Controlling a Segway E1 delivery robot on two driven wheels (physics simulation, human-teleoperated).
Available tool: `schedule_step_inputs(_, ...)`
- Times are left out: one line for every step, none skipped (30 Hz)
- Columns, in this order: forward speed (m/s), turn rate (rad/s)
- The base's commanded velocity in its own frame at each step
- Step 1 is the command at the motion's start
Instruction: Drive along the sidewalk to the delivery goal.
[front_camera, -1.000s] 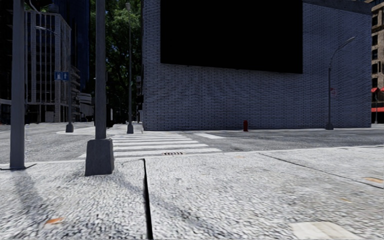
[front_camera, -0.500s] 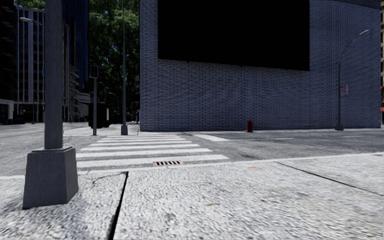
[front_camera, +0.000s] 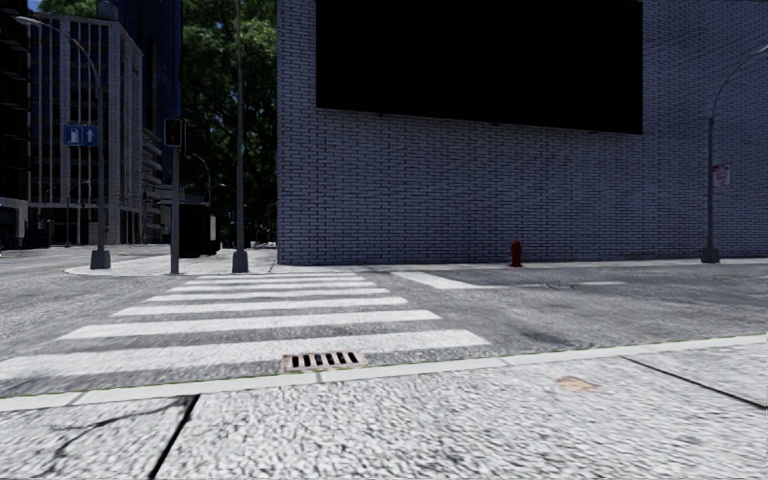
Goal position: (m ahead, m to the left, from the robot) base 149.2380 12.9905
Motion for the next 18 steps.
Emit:
schedule_step_inputs(2.00, 0.24)
schedule_step_inputs(2.00, 0.25)
schedule_step_inputs(2.00, 0.25)
schedule_step_inputs(2.00, 0.26)
schedule_step_inputs(2.00, 0.26)
schedule_step_inputs(2.00, 0.30)
schedule_step_inputs(2.00, 0.35)
schedule_step_inputs(2.00, 0.37)
schedule_step_inputs(2.00, 0.37)
schedule_step_inputs(2.00, 0.37)
schedule_step_inputs(2.00, 0.37)
schedule_step_inputs(2.00, 0.37)
schedule_step_inputs(2.00, 0.37)
schedule_step_inputs(2.00, 0.37)
schedule_step_inputs(2.00, 0.37)
schedule_step_inputs(2.00, 0.37)
schedule_step_inputs(2.00, 0.37)
schedule_step_inputs(2.00, 0.37)
